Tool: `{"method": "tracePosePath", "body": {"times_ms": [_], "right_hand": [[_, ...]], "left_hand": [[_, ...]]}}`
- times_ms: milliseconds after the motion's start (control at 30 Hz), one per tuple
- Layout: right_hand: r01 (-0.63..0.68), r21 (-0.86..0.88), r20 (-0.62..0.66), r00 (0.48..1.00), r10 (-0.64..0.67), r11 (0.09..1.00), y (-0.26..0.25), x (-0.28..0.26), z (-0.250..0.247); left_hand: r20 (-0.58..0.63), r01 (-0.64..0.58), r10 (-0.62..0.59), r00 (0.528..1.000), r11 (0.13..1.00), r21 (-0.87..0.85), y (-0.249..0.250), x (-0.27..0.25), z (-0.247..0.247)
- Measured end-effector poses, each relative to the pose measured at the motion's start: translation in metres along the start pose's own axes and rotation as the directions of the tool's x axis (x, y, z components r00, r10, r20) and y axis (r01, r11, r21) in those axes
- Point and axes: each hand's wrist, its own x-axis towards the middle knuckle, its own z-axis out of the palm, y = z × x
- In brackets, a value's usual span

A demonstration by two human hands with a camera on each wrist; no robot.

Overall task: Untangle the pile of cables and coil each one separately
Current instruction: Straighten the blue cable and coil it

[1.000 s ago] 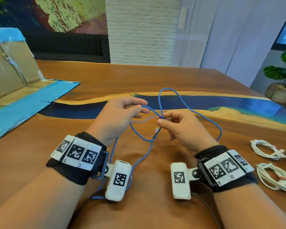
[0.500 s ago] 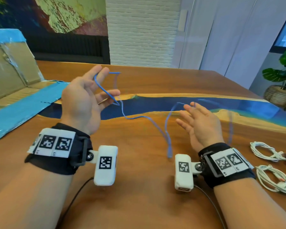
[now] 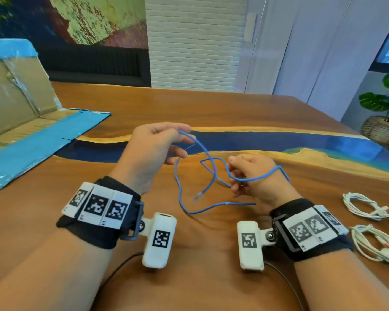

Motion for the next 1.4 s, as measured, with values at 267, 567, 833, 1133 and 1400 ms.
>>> {"method": "tracePosePath", "body": {"times_ms": [267,567,833,1133,1400], "right_hand": [[0.020,0.222,0.458,0.880,-0.122,0.975,-0.010,-0.017,-0.002],[-0.045,0.762,0.247,0.942,-0.226,0.646,-0.021,-0.013,-0.006],[0.311,0.306,0.097,0.930,-0.355,0.900,-0.015,-0.012,0.016],[0.270,0.244,-0.076,0.963,-0.259,0.932,-0.014,-0.009,0.011],[0.088,0.274,-0.102,0.993,-0.062,0.958,-0.006,0.001,-0.005]], "left_hand": [[0.022,0.000,0.002,1.000,0.995,-0.100,-0.003,-0.002,0.007],[0.078,-0.070,0.068,0.995,0.997,0.028,-0.001,-0.005,0.008],[0.326,-0.133,0.104,0.940,0.989,0.067,0.005,-0.017,0.014],[0.336,-0.041,-0.063,0.940,0.955,0.293,-0.002,-0.001,-0.010],[0.268,-0.005,0.049,0.962,0.987,-0.161,0.002,-0.001,-0.014]]}}
